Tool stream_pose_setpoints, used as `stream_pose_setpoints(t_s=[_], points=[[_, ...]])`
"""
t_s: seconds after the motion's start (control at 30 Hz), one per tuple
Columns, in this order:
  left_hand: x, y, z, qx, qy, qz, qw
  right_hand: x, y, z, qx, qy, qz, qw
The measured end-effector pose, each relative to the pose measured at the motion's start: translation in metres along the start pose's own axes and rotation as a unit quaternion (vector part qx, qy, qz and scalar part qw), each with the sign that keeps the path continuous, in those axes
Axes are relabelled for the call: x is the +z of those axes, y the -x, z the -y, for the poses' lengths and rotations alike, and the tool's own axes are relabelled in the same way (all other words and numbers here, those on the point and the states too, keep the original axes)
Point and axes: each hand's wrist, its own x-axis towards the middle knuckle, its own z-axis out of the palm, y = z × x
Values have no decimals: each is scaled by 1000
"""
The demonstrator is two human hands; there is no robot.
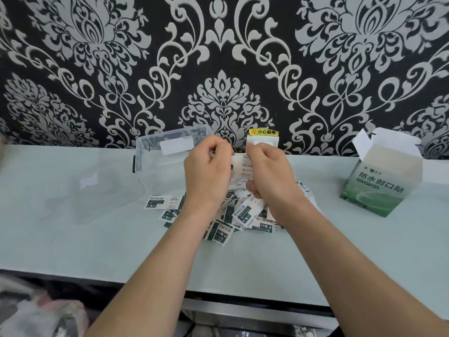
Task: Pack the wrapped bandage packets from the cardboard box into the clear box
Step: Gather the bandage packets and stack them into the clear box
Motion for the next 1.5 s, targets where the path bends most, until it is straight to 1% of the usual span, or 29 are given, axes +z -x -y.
stream_pose_setpoints(t_s=[0.1,0.13,0.2,0.3,0.4,0.47,0.53,0.57,0.6,0.67,0.7,0.73,0.77,0.8,0.83,0.9,0.93,0.97,1.03,1.07,1.1,1.13,1.17,1.2,1.23,1.3,1.33,1.4,1.5], points=[[-3,-2,-4,-149,92,44,984,2,-2,-1,-23,-15,-24,999],[-4,-2,-5,-179,108,65,976,2,-3,-2,-19,-19,-27,999],[-7,-2,-5,-205,123,109,965,0,-5,-1,-15,-18,-29,999],[-13,-4,0,-189,112,171,960,-9,-9,0,-11,-14,-38,999],[-21,-4,3,-126,63,221,965,-18,-14,0,19,-26,-32,999],[-21,-3,4,-82,29,220,972,-21,-16,0,60,-50,3,997],[-19,-2,5,-59,-6,188,980,-22,-15,-1,105,-74,52,990],[-18,-2,4,-57,-22,172,983,-23,-15,-1,116,-63,69,989],[-18,-2,4,-60,-35,160,985,-23,-14,-1,116,-26,79,990],[-20,-5,5,-72,-55,149,985,-21,-14,2,62,134,67,987],[-22,-7,5,-75,-63,143,985,-21,-14,2,5,229,46,972],[-24,-10,6,-76,-71,137,985,-21,-14,3,-72,305,26,949],[-25,-13,7,-77,-79,133,985,-21,-12,4,-148,351,22,924],[-26,-14,8,-79,-83,132,985,-21,-9,7,-207,374,41,903],[-26,-15,8,-83,-84,133,984,-19,-6,9,-237,399,77,882],[-26,-16,9,-97,-71,130,984,-15,-2,10,-250,482,135,829],[-27,-17,9,-105,-60,129,984,-13,-2,9,-255,512,141,808],[-29,-18,8,-113,-47,131,984,-12,-3,8,-262,524,135,799],[-30,-20,7,-130,-6,141,981,-11,-4,8,-275,507,117,809],[-31,-20,7,-138,19,146,979,-11,-5,7,-273,483,110,825],[-31,-21,6,-144,46,152,977,-11,-5,7,-253,443,107,853],[-31,-21,4,-145,75,161,973,-12,-6,6,-215,381,112,892],[-32,-21,2,-142,104,173,969,-14,-7,7,-163,298,125,932],[-33,-22,2,-127,123,188,966,-16,-8,9,-105,203,145,963],[-36,-22,2,-98,111,203,968,-20,-9,10,-47,110,169,978],[-39,-20,1,-11,11,244,970,-26,-10,13,45,-33,207,977],[-37,-17,0,20,-35,273,961,-28,-10,13,72,-73,217,971],[-31,-10,0,52,-75,314,945,-28,-12,13,97,-100,227,964],[-25,-5,2,104,-87,306,942,-25,-11,13,112,-104,252,956]])
